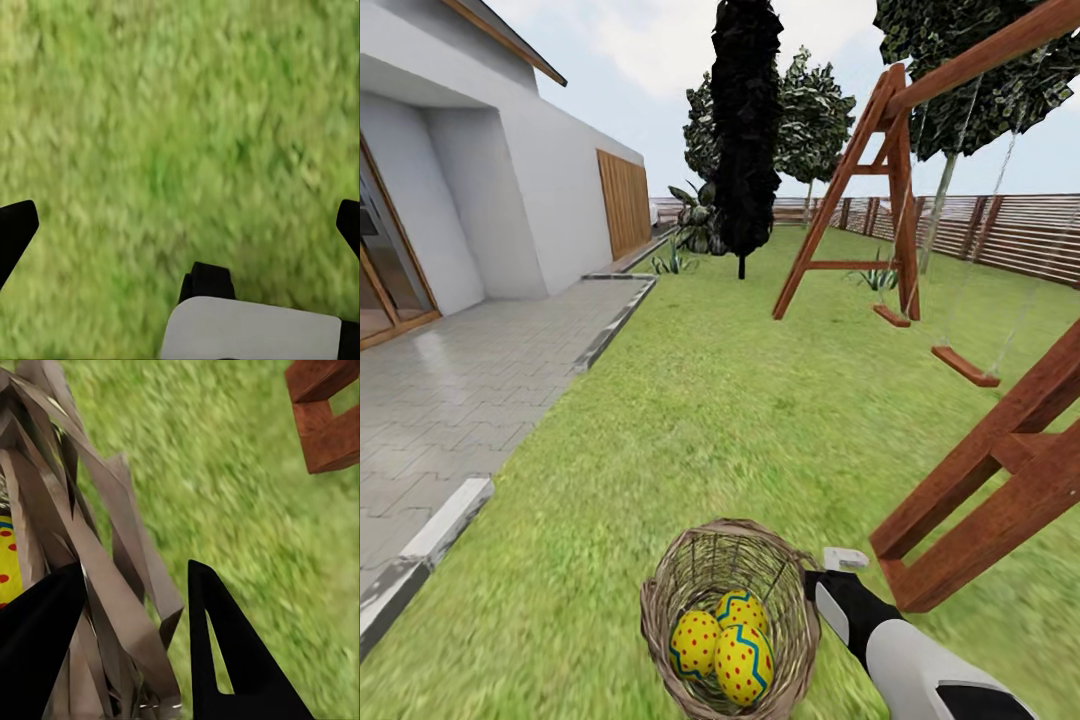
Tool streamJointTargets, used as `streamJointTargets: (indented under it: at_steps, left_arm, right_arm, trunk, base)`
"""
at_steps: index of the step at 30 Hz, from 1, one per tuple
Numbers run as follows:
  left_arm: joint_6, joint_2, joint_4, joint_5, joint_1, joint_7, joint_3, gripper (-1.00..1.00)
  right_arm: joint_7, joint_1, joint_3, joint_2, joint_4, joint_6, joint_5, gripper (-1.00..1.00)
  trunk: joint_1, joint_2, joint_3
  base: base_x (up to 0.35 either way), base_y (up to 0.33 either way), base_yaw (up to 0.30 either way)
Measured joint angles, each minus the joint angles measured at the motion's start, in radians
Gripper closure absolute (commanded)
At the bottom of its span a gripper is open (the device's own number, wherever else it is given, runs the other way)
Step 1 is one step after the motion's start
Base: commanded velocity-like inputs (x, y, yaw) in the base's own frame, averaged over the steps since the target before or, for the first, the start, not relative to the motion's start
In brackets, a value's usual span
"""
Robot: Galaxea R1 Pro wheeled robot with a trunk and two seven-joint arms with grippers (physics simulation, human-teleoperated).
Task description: Take the three Easter eggs out of the wicker basket on the lawn in the garden, then place them on the lawn next to a single tree (choose any tree) so that all three eggs are next to the same tree and none are left in the basket.
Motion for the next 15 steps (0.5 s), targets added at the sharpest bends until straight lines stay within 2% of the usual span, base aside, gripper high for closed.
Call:
streamJointTargets:
  at_steps: [3,15]
  left_arm:
    - [-0.001,0.0,-0.001,0.002,0.001,-0.002,0.0,-1.0]
    - [0.009,0.0,0.0,-0.002,-0.001,0.004,0.0,-1.0]
  right_arm:
    - [0.0,0.0,0.002,0.001,0.0,0.0,0.0,1.0]
    - [0.0,0.0,0.001,0.008,-0.002,-0.001,0.0,1.0]
  trunk:
    - [-0.004,0.007,-0.001]
    - [-0.05,0.091,0.036]
  base:
    - [0.031,0.023,0.0]
    - [0.003,0.002,0.0]
